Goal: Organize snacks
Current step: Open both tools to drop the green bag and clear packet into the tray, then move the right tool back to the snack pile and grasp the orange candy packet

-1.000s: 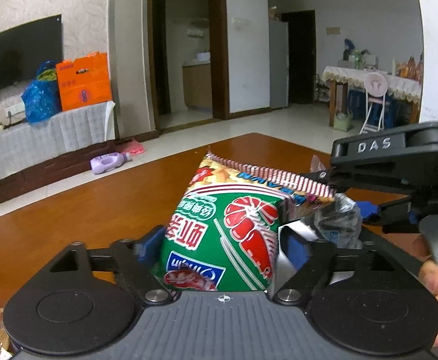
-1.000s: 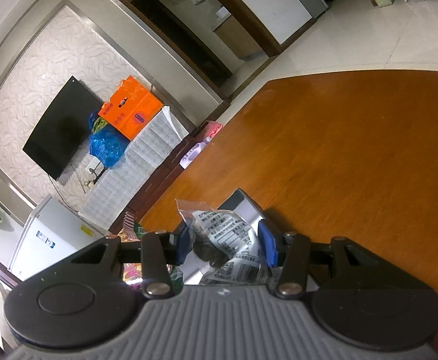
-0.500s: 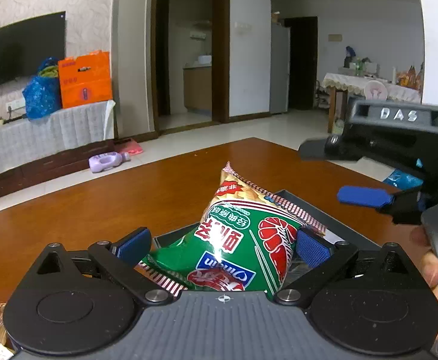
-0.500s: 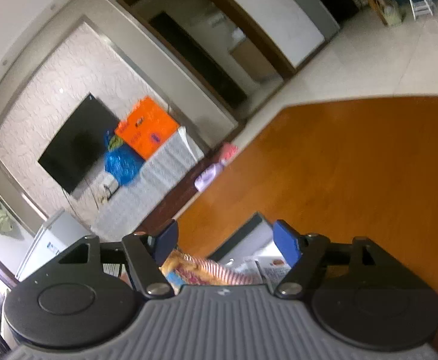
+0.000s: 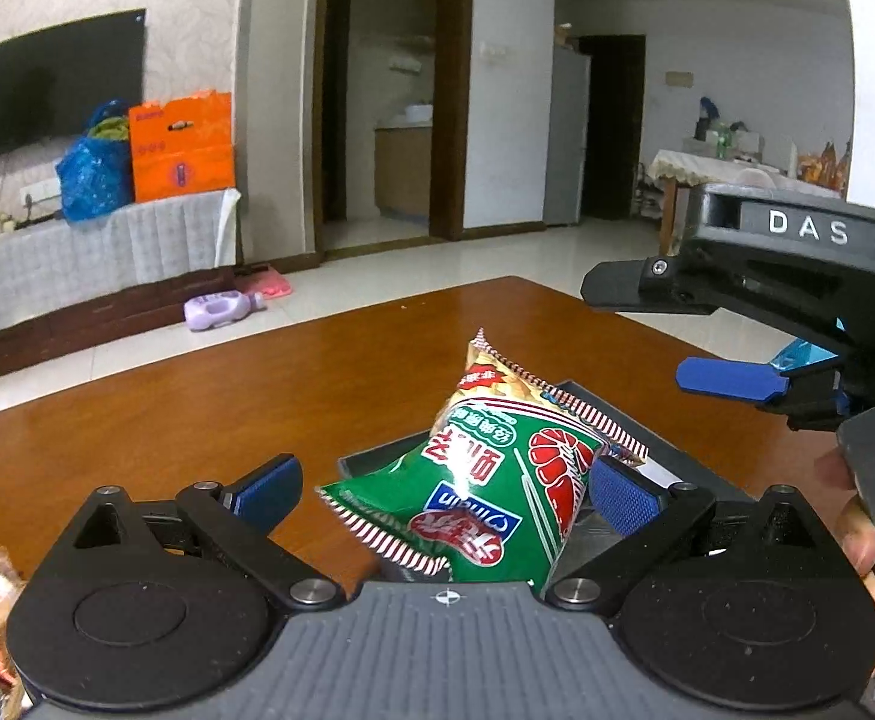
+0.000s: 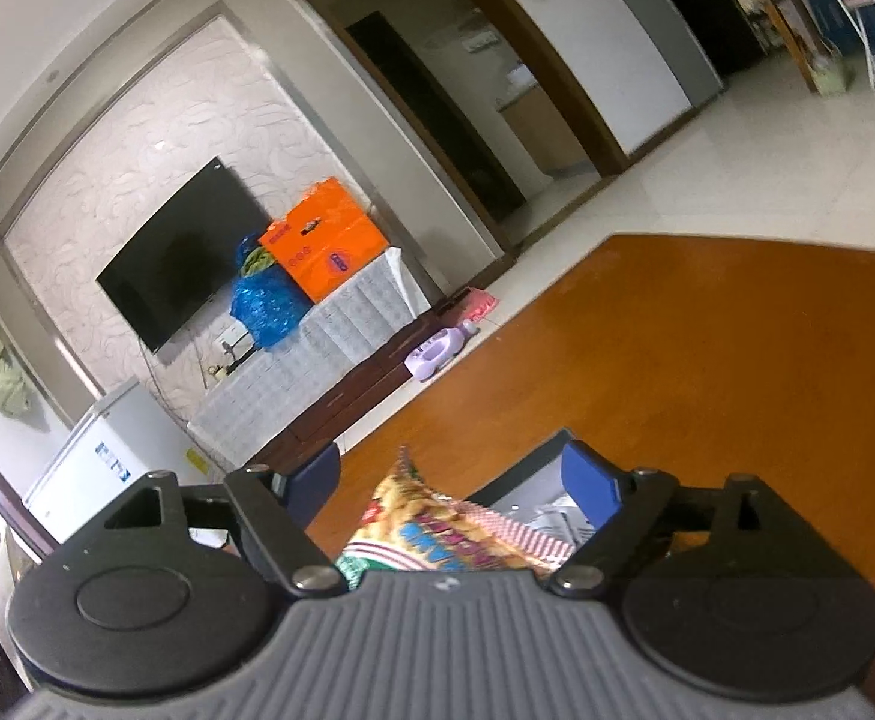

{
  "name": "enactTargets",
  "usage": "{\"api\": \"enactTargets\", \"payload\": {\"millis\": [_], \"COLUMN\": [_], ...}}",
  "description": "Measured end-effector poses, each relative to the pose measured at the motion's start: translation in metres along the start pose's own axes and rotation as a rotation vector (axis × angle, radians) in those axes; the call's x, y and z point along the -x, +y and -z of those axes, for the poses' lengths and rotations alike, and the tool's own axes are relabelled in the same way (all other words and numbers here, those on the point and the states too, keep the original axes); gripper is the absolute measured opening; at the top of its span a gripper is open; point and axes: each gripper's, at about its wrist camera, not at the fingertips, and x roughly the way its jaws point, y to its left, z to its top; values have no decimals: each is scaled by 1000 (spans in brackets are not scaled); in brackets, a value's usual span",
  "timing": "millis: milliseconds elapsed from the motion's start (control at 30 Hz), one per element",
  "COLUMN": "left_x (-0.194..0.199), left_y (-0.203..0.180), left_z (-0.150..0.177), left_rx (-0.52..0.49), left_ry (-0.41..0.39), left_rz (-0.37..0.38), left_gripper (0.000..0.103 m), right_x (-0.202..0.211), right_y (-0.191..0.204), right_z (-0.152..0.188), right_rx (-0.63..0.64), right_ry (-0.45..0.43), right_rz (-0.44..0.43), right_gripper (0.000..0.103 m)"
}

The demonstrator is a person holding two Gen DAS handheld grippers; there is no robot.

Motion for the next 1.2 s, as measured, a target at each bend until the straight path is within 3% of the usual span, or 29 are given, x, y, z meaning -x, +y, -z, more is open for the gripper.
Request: {"api": "enactTargets", "payload": {"millis": [300,667,867,1067,1200], "left_x": [41,96,129,147,169], "left_y": [8,45,89,150,185], "left_z": [7,16,23,18,13], "left_rx": [-45,-93,-106,57,239], "left_ry": [-7,-33,-46,-13,-37], "left_rz": [-41,-155,-305,-474,-514], "left_gripper": [103,103,103,103,103], "right_x": [24,39,40,42,42], "right_y": [46,128,156,165,165], "right_z": [20,69,94,109,119], "right_rx": [115,299,346,360,380], "right_ry": [-6,24,67,93,172], "right_rz": [-14,-132,-167,-182,-196], "right_gripper": [89,94,94,94,94]}}
